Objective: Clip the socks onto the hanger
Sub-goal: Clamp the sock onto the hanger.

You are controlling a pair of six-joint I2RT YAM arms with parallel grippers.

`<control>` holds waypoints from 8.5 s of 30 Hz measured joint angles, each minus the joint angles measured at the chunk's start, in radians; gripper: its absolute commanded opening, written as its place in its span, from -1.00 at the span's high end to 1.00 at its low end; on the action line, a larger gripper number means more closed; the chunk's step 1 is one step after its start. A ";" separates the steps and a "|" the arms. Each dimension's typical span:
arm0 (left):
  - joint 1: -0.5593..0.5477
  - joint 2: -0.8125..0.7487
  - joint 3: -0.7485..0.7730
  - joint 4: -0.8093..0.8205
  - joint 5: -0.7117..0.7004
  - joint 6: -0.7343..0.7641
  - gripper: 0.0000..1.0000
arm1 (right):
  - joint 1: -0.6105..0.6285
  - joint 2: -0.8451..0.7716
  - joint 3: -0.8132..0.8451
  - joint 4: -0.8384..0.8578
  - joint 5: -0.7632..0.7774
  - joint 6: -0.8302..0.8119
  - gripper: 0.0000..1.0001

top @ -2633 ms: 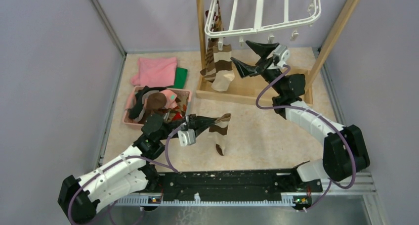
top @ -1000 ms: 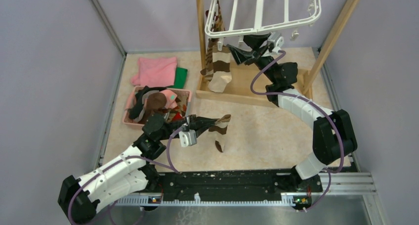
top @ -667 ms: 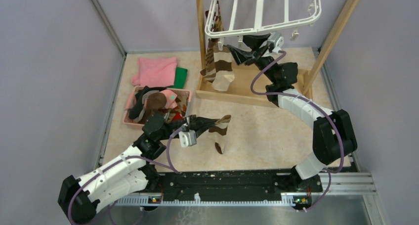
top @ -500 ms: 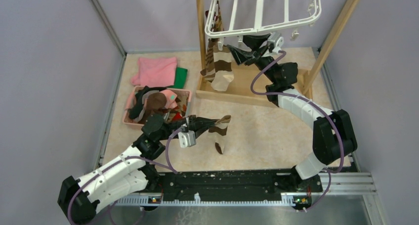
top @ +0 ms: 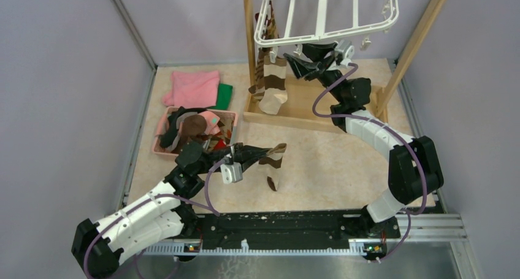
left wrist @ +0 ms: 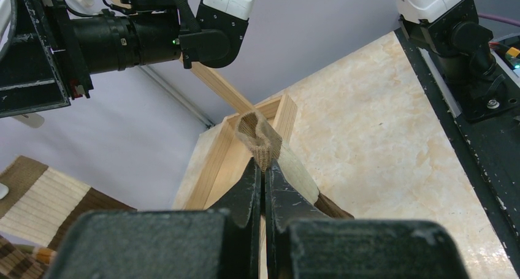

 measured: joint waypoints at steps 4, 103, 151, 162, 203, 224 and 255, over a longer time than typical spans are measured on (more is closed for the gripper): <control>0.000 0.000 0.000 0.000 0.000 0.000 1.00 | 0.000 0.000 0.000 0.001 0.000 0.002 0.04; 0.349 0.978 0.854 0.568 0.175 -1.266 1.00 | -0.028 -0.039 0.113 -0.217 -0.058 0.458 1.00; 0.342 1.028 0.912 0.658 0.201 -1.443 1.00 | -0.047 0.002 0.126 -0.122 -0.107 0.496 1.00; 0.342 1.028 0.916 0.663 0.184 -1.468 1.00 | -0.052 0.014 0.133 -0.085 -0.126 0.508 1.00; 0.344 1.035 0.916 0.690 0.122 -1.576 0.91 | -0.054 0.028 0.134 -0.034 -0.149 0.509 0.43; 0.345 1.050 0.916 0.687 0.122 -1.579 0.24 | -0.052 0.016 0.103 -0.087 -0.205 0.531 -0.41; 0.325 0.506 0.449 0.295 0.100 -1.171 -0.65 | -0.060 -0.615 -0.334 -0.680 0.099 0.153 -0.97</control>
